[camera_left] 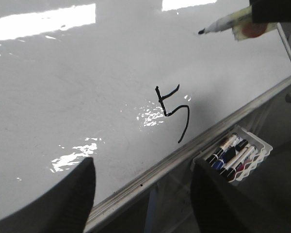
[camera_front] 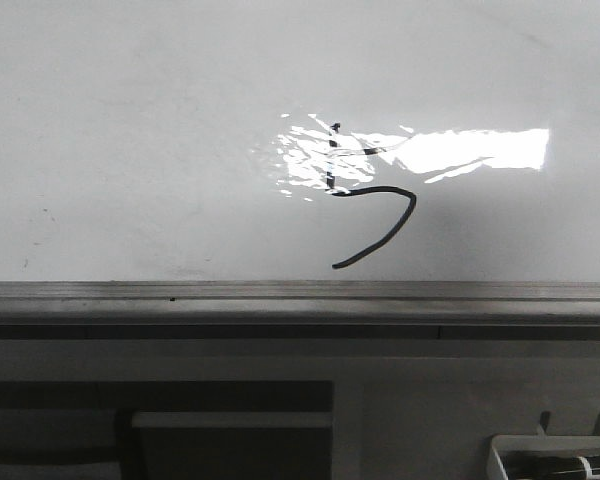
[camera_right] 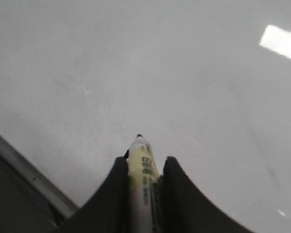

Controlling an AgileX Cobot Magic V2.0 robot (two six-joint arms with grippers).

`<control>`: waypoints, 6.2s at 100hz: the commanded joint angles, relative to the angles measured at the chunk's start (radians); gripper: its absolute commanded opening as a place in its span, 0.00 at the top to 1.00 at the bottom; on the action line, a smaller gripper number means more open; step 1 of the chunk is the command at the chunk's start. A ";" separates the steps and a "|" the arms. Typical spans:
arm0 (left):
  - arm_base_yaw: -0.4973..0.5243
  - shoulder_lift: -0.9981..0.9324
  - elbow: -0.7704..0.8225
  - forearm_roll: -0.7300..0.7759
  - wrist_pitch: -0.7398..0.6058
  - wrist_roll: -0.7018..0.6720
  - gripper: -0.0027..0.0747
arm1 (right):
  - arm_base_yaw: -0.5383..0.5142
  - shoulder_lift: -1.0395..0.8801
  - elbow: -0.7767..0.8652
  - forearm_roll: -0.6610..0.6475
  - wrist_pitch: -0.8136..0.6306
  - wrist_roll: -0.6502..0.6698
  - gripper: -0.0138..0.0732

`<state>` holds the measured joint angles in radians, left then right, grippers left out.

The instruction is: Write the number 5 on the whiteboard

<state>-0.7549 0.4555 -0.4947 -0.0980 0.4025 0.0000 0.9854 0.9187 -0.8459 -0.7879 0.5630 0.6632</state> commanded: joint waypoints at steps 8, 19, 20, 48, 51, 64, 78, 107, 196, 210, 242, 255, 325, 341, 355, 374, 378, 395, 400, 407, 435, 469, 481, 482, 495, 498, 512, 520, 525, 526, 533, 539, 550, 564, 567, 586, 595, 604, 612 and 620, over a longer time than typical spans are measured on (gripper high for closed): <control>-0.010 0.147 -0.107 -0.172 -0.035 0.252 0.43 | 0.013 0.007 0.098 -0.020 -0.206 -0.016 0.92; -0.056 0.253 -0.180 -0.233 0.048 0.442 0.49 | 0.013 0.017 0.113 -0.014 -0.255 -0.016 0.92; -0.060 0.259 -0.184 -0.236 0.058 0.463 0.49 | 0.013 0.017 0.113 -0.014 -0.261 -0.016 0.92; -0.215 0.489 -0.319 -0.215 0.087 0.646 0.51 | 0.060 0.049 0.113 0.008 -0.296 -0.016 0.92; -0.224 0.508 -0.331 -0.211 0.087 0.646 0.51 | 0.075 0.051 0.113 0.010 -0.296 -0.016 0.92; -0.232 0.571 -0.364 -0.209 0.087 0.646 0.51 | 0.139 0.060 0.113 0.010 -0.259 -0.016 0.92; -0.232 0.582 -0.367 -0.209 0.083 0.646 0.51 | 0.188 0.062 0.113 0.010 -0.183 -0.016 0.92; -0.232 0.584 -0.367 -0.234 0.120 0.646 0.54 | 0.251 0.062 0.113 0.010 -0.280 -0.016 0.92; -0.232 0.657 -0.367 -0.238 0.134 0.646 0.66 | 0.251 0.067 0.113 0.010 -0.326 -0.016 0.92; -0.232 0.661 -0.367 -0.238 0.134 0.646 0.66 | 0.251 0.071 0.113 0.010 -0.284 -0.016 0.92; -0.232 0.659 -0.367 -0.238 0.134 0.646 0.66 | 0.251 0.090 0.115 0.010 -0.285 -0.016 0.92; -0.232 0.659 -0.367 -0.238 0.134 0.646 0.72 | 0.251 0.100 0.115 0.010 -0.298 -0.016 0.92; -0.232 0.659 -0.367 -0.232 0.140 0.646 0.99 | 0.251 0.085 0.113 0.010 -0.308 -0.016 0.23; -0.228 0.659 -0.367 -0.235 0.139 0.633 0.99 | 0.249 0.032 0.113 -0.019 -0.301 -0.016 0.20; -0.189 0.659 -0.367 -0.241 0.132 0.548 0.99 | 0.249 -0.042 0.113 -0.061 -0.245 -0.016 0.28; -0.117 0.659 -0.356 -0.241 0.027 0.305 0.99 | 0.249 -0.153 0.113 -0.061 -0.119 -0.016 0.58; -0.109 0.659 -0.351 -0.241 -0.008 0.264 0.99 | 0.249 -0.176 0.113 -0.061 -0.107 -0.016 0.65; -0.107 0.678 -0.317 -0.241 -0.182 0.149 0.99 | 0.249 -0.244 0.113 -0.061 -0.041 -0.008 0.92; -0.107 0.695 -0.312 -0.241 -0.207 0.139 0.99 | 0.249 -0.254 0.113 -0.061 -0.010 -0.004 0.91; -0.107 0.719 -0.310 -0.241 -0.230 0.137 0.99 | 0.249 -0.268 0.113 -0.061 0.035 0.001 0.91; -0.107 0.811 -0.310 -0.277 -0.377 0.131 0.99 | 0.249 -0.291 0.113 -0.057 0.074 0.003 0.91; -0.024 0.825 -0.302 -0.394 -0.458 0.131 0.99 | 0.249 -0.291 0.113 -0.057 0.079 0.005 0.91; 0.019 0.825 -0.302 -0.410 -0.434 0.131 0.99 | 0.249 -0.291 0.113 -0.057 0.085 0.005 0.91; 0.019 0.825 -0.302 -0.410 -0.431 0.131 0.99 | 0.249 -0.291 0.113 -0.057 0.087 0.005 0.91; 0.019 0.835 -0.291 -0.418 -0.427 0.131 0.99 | 0.249 -0.291 0.113 -0.059 0.095 0.005 0.91; 0.009 0.840 -0.287 -0.424 -0.425 0.131 0.99 | 0.249 -0.291 0.113 -0.063 0.095 0.005 0.91; -0.017 0.873 -0.253 -0.441 -0.455 0.131 0.99 | 0.249 -0.291 0.113 -0.063 0.106 0.005 0.91; -0.019 0.882 -0.234 -0.471 -0.496 0.131 0.99 | 0.249 -0.291 0.113 -0.063 0.110 0.005 0.91; -0.019 0.882 -0.225 -0.473 -0.515 0.131 0.99 | 0.249 -0.291 0.113 -0.063 0.110 0.005 0.91; -0.019 0.882 -0.223 -0.473 -0.522 0.131 0.99 | 0.249 -0.291 0.113 -0.063 0.110 0.005 0.91; -0.014 0.882 -0.221 -0.473 -0.528 0.131 0.99 | 0.249 -0.291 0.113 -0.063 0.110 0.005 0.91; -0.015 0.882 -0.221 -0.473 -0.528 0.131 0.99 | 0.249 -0.291 0.113 -0.063 0.110 0.005 0.91; -0.015 0.882 -0.221 -0.477 -0.528 0.131 0.99 | 0.249 -0.291 0.113 -0.063 0.110 0.005 0.91; -0.015 0.882 -0.221 -0.508 -0.528 0.131 0.99 | 0.249 -0.291 0.113 -0.063 0.110 0.005 0.91; -0.015 0.882 -0.221 -0.508 -0.528 0.131 0.99 | 0.249 -0.291 0.113 -0.063 0.110 0.005 0.91; -0.015 0.882 -0.221 -0.518 -0.527 0.131 0.99 | 0.249 -0.291 0.113 -0.061 0.110 0.012 0.91; -0.015 0.882 -0.221 -0.534 -0.527 0.131 0.99 | 0.249 -0.291 0.113 -0.059 0.110 0.013 0.91; -0.015 0.882 -0.221 -0.541 -0.527 0.131 0.94 | 0.249 -0.291 0.113 -0.057 0.110 0.017 0.91; -0.015 0.882 -0.221 -0.541 -0.527 0.131 0.84 | 0.249 -0.291 0.113 -0.057 0.110 0.032 0.91; -0.015 0.882 -0.221 -0.550 -0.527 0.131 0.72 | 0.249 -0.291 0.113 -0.057 0.110 0.039 0.91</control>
<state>-0.7761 1.3512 -0.7007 -0.6306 -0.0411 0.1363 1.2344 0.6290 -0.7018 -0.8008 0.7133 0.6878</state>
